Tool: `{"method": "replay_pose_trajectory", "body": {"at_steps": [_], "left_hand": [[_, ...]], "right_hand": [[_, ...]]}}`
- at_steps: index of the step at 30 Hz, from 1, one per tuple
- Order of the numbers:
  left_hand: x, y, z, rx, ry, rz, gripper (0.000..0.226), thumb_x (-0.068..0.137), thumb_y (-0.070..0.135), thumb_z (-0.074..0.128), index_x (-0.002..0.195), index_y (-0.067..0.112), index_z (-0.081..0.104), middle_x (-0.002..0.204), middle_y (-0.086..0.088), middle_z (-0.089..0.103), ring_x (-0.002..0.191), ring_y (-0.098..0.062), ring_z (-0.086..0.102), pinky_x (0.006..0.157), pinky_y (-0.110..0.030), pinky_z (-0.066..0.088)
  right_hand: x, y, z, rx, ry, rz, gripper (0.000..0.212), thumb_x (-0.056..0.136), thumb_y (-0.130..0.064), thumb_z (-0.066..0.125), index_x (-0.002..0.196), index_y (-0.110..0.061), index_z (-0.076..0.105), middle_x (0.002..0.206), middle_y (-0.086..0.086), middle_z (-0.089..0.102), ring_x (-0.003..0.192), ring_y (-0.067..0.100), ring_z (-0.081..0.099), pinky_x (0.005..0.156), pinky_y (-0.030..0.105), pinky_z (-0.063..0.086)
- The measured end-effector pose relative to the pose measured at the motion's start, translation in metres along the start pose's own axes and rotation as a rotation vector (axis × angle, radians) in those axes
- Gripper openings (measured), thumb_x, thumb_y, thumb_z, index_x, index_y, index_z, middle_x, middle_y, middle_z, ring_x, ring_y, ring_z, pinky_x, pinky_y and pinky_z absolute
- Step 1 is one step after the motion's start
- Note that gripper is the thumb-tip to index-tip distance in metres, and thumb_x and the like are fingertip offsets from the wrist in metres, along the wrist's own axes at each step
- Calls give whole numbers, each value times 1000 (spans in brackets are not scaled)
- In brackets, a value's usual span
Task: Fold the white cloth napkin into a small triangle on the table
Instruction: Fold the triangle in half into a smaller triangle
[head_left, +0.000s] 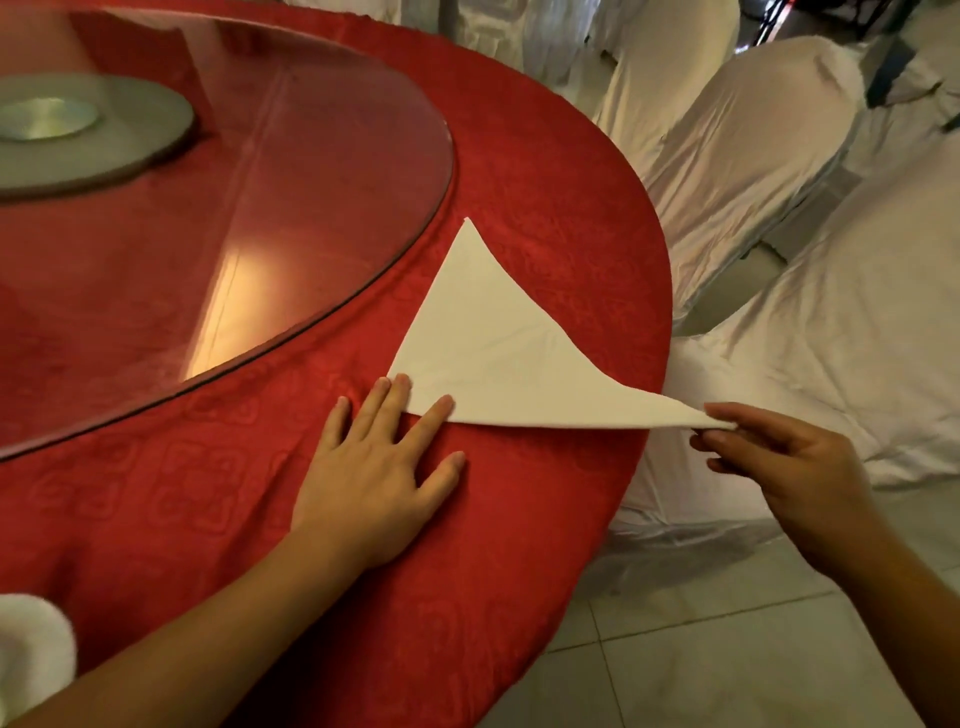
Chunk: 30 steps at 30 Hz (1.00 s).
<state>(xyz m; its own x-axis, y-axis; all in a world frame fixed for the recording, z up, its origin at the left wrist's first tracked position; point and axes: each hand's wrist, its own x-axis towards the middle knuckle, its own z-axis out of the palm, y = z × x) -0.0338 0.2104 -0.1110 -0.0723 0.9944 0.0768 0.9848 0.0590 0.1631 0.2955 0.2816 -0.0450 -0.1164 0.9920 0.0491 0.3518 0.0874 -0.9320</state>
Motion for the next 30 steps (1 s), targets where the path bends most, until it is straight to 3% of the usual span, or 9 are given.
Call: {"method": "replay_pose_trajectory", "body": {"at_steps": [7,12,15,17,20,25,30], "left_hand": [[-3,0,3,-39,42,-5,73,86,72,7,150,37,4,161,-2,9,147,-14,-2,119,-44,1],[-4,0,3,-68,70,-19,79,86,72,9,151,29,-1,160,-1,12,147,-13,0,119,-44,2],[-4,2,1,-90,83,-19,78,86,72,10,150,29,-6,160,-1,13,147,-13,1,119,-43,1],[-4,2,0,-97,86,-18,77,86,72,9,149,33,-12,160,0,13,147,-13,1,119,-44,2],[-6,4,-4,-97,82,-14,72,88,71,11,146,39,-17,159,-1,16,147,-14,4,119,-46,7],[-5,6,-8,-81,52,-39,73,89,69,24,151,36,1,158,-1,22,146,-15,10,115,-44,10],[-4,8,-11,-74,11,-97,78,87,71,30,151,32,9,155,0,28,146,-13,12,114,-42,14]], "right_hand": [[37,-40,-12,-232,-99,-166,17,76,-39,65,90,-44,73,89,-11,74,77,12,69,69,22,56],[75,-63,-2,-156,-158,-179,14,89,-19,61,97,-25,72,107,-12,71,93,-3,64,76,10,49],[104,-76,12,-85,-193,-146,16,92,-20,58,104,-18,69,105,-6,73,99,8,64,85,20,51],[125,-81,25,9,-213,-119,12,94,-18,56,98,-17,67,104,6,71,95,17,65,88,29,53],[156,-90,48,94,-213,-103,12,94,-16,56,88,-22,65,86,5,63,75,11,65,72,24,58],[211,-92,91,61,-261,-174,11,93,-13,58,88,-20,63,78,1,60,57,-1,62,51,14,51],[261,-84,136,30,-326,-243,11,93,-11,58,87,-20,62,73,-2,58,48,-7,56,43,12,44]]}}
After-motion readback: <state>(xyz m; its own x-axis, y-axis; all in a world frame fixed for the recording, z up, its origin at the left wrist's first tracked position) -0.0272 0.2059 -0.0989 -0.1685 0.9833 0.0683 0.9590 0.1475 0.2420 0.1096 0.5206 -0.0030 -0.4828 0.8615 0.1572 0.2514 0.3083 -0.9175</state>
